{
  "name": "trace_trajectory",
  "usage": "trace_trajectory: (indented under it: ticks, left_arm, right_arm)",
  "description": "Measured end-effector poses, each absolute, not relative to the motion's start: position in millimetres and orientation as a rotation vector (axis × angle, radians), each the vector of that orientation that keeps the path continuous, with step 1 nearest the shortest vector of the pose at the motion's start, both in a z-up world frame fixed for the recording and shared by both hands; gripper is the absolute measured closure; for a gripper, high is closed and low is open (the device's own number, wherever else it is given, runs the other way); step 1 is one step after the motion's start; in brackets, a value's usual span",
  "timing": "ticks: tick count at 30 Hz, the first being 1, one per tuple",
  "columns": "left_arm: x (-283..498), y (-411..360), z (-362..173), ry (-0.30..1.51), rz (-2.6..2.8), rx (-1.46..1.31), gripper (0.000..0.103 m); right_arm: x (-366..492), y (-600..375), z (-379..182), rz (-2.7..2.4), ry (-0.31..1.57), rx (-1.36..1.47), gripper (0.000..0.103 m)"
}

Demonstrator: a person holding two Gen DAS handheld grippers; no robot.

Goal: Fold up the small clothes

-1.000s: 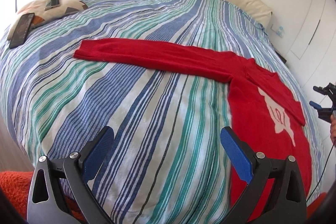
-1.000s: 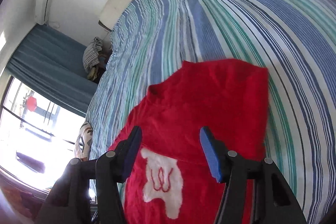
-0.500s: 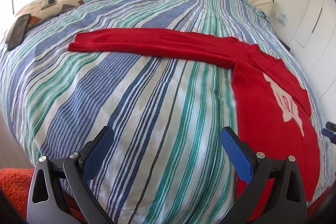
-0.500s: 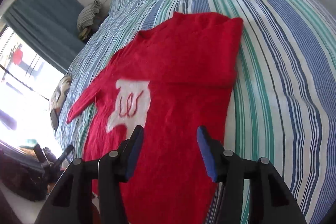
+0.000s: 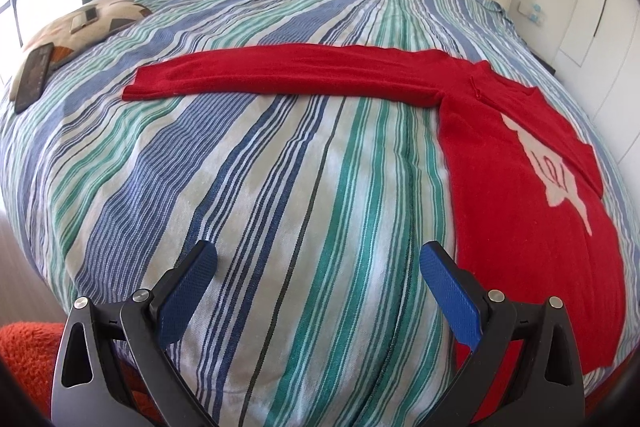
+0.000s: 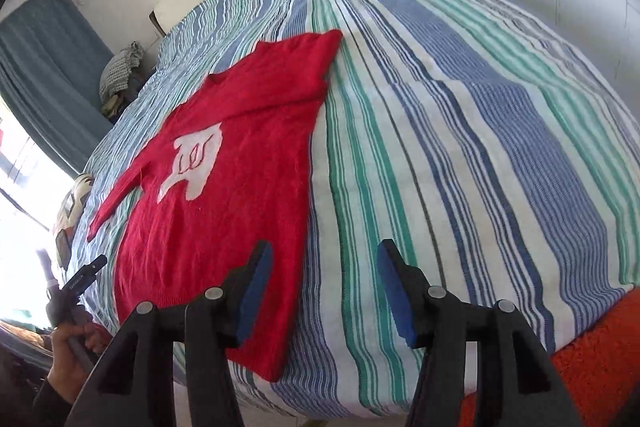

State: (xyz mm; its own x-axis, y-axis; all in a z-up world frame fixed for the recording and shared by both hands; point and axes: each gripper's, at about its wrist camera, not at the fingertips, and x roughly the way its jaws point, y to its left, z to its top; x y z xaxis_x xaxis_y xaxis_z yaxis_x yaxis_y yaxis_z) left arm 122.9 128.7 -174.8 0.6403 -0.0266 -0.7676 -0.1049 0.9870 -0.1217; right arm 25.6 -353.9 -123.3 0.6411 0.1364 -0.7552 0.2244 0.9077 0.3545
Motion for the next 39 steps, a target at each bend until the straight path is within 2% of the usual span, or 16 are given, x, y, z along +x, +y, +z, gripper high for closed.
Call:
trace_trajectory:
  ticks: [39]
  left_arm:
    - [122.3, 136.6, -172.6, 0.893, 0.06, -0.21, 0.001]
  right_arm:
    - [19.3, -330.8, -102.3, -0.054, 0.773, 0.311, 0.048]
